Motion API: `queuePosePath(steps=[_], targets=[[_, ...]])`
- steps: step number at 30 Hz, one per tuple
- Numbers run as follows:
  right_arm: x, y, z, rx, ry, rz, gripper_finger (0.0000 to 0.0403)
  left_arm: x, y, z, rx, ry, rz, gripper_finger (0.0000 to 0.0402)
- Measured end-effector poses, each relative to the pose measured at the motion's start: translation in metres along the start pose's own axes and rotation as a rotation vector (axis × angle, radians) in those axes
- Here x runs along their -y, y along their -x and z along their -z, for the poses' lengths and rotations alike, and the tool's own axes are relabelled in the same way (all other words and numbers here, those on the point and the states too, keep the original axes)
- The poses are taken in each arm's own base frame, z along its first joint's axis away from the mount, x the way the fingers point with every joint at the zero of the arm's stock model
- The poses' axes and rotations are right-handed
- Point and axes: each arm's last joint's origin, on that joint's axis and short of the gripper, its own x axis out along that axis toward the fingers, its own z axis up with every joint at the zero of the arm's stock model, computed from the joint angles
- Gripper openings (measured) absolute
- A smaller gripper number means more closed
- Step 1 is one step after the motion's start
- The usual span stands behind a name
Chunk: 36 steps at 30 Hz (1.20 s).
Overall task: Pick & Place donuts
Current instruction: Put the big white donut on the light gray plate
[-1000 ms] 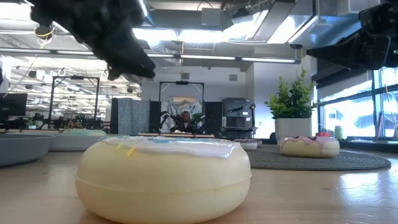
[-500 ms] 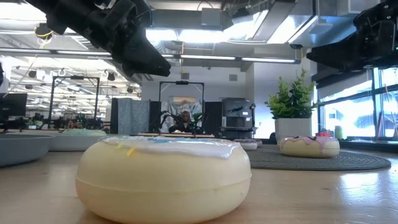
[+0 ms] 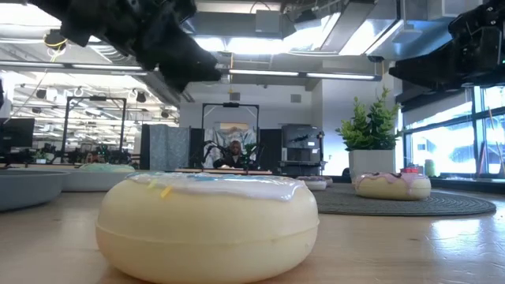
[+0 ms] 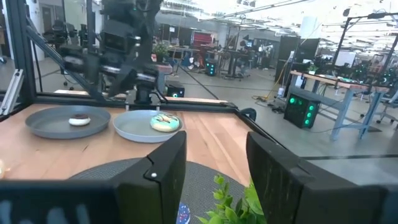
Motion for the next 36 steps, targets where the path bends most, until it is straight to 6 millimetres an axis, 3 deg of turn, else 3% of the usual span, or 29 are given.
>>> queuePosePath(steps=[5,11,21,26,36], targets=[[0.0,0.0,0.0,-0.001,-0.001,0.004,0.0168,0.024,-0.036,-0.008,-0.134,-0.074,0.091,0.013],[0.0,0.0,0.001,-0.008,-0.001,0.007,0.0168,0.051,-0.075,-0.001,-0.343,-0.117,0.118,0.0134],[0.0,0.0,0.001,-0.014,-0.052,0.007,0.0168,0.1,-0.119,0.013,-0.417,-0.075,0.244,0.013],[0.0,0.0,0.003,-0.027,-0.079,0.006,0.0168,0.106,-0.132,0.026,-0.475,-0.088,0.24,0.013],[0.0,0.0,0.003,-0.027,-0.079,0.005,0.0168,0.103,-0.129,0.025,-0.498,-0.12,0.22,0.0128]])
